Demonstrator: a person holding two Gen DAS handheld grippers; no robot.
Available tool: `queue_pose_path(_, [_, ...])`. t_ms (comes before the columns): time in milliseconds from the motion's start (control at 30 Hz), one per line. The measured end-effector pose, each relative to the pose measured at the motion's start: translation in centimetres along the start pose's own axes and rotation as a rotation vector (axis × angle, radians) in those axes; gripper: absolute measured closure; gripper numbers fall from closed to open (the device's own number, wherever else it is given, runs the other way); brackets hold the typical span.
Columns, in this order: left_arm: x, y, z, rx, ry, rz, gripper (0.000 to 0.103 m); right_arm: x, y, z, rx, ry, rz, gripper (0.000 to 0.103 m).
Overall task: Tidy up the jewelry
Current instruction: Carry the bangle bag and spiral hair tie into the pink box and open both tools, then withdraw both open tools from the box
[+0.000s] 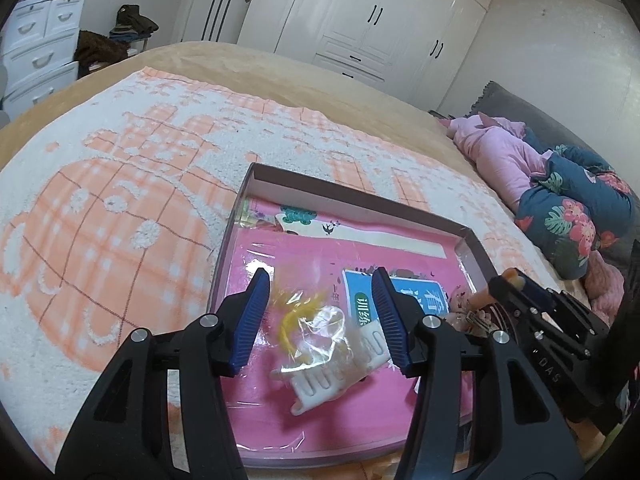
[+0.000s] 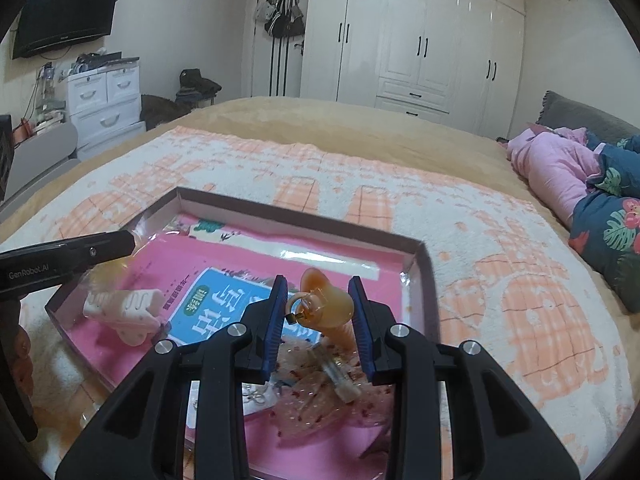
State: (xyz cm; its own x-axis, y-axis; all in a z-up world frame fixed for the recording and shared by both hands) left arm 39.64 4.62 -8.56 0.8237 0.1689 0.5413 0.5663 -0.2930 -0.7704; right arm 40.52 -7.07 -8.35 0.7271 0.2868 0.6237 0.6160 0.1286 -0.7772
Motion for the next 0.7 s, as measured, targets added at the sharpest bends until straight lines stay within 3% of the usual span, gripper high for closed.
queue_pose_path(400, [-0.7,-1.1,0.0,0.016,0.015,-0.009,0.046,-2.4,0.7,2.2,0.082,-0.018,0.090,0.069])
queue_pose_path(700, [-1.4,-2.5,-0.3,0.028,0.023,-0.026,0.035,-4.2,-1.2,2.0,0.119,0.025,0.080,0.049])
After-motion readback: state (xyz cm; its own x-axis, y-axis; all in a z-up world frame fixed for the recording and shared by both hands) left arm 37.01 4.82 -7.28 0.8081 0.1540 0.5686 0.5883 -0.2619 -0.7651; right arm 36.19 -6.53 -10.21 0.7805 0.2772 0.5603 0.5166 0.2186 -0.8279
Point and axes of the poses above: each gripper's, at about its wrist camera, not at the fingertips, and y roughly the way its jaws point, z to its left, x to its top, the point moved 10 cm from there along y, roughly the way its jaws point, and after that the axes turned 15 degrees about z, right-handed, at the moved point
